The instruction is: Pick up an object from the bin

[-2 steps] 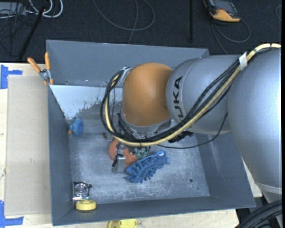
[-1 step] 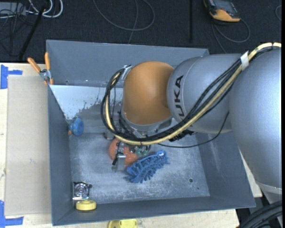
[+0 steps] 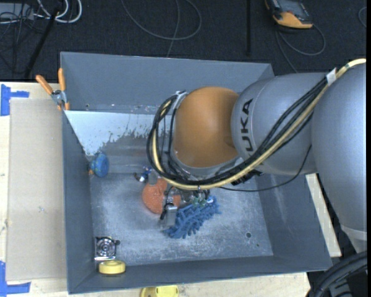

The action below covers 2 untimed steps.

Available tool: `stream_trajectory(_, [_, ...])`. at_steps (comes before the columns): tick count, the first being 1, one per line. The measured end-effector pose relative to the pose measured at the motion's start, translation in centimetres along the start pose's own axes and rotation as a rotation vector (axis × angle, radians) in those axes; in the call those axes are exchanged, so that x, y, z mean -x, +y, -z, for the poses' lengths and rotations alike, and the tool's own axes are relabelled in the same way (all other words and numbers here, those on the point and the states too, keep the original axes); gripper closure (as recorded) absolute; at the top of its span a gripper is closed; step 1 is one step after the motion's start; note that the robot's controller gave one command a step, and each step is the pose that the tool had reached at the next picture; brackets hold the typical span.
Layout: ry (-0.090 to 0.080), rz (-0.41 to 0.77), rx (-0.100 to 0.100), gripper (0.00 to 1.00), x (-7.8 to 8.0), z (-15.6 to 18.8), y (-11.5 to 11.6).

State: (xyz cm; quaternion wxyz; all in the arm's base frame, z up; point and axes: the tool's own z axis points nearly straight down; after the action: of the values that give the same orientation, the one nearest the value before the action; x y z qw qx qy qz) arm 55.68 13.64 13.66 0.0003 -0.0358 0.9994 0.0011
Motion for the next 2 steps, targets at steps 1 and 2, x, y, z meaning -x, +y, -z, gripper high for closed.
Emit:
stream_trajectory(1, [-0.002,0.067,-0.002,0.0,0.4,-3.9,-4.6])
stream_trajectory(2, [0.0,0.049,-0.001,1.0,4.0,-1.4,-4.0])
